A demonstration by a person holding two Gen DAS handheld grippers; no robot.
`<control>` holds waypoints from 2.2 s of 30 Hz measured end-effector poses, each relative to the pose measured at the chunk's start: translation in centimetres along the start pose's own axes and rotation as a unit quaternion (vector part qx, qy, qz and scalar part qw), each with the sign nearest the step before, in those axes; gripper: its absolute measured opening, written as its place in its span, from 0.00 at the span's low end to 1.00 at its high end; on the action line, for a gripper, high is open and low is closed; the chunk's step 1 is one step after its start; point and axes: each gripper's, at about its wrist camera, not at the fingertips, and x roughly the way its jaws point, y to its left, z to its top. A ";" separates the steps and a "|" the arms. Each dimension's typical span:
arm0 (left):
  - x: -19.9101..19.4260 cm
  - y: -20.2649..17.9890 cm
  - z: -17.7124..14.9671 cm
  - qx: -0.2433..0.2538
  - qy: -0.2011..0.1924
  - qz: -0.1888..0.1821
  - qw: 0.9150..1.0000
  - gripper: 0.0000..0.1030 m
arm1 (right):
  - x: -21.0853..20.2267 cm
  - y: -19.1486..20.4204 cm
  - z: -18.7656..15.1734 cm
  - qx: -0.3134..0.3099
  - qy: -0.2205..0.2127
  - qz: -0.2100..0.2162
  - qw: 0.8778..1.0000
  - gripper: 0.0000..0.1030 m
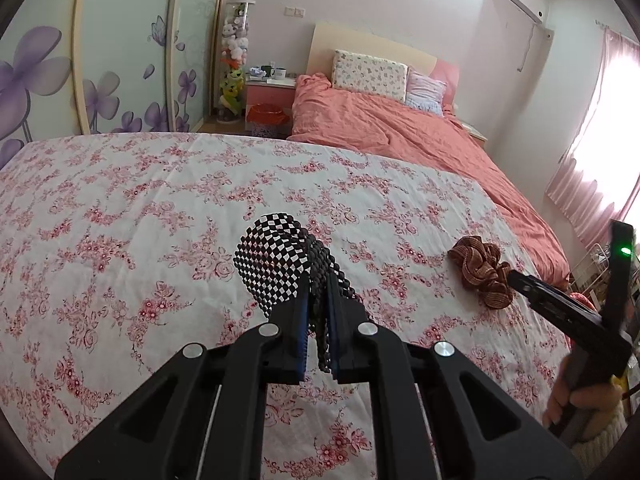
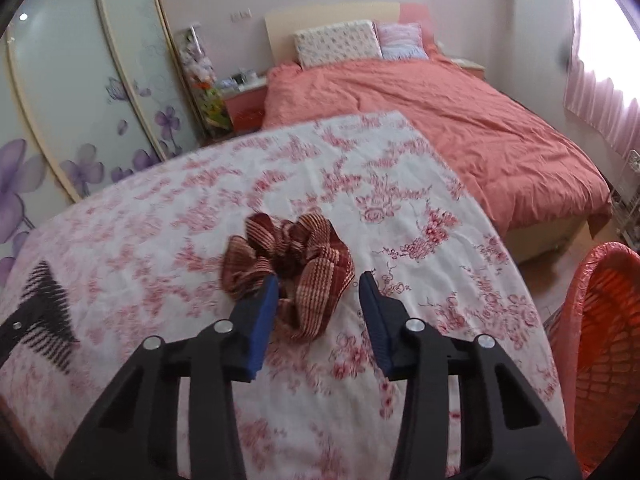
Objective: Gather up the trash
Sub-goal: 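Grasp the brown plaid cloth with the right gripper while the left holds the mesh pad, then carry the mesh pad and plaid cloth over the orange basket and open both grippers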
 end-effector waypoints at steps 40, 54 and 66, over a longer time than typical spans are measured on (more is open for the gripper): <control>-3.5 -19.5 -1.8 0.116 -0.010 -0.159 0.980 0.08 | -22.5 -17.8 -5.2 0.077 -0.197 -0.134 0.968 0.07; -3.6 -32.3 -5.8 0.187 0.019 -0.275 0.943 0.08 | -24.0 -24.7 -9.5 0.129 -0.211 -0.189 0.951 0.07; -2.2 -37.6 -8.3 0.221 0.048 -0.306 0.925 0.08 | -23.7 -27.7 -10.9 0.152 -0.209 -0.190 0.947 0.07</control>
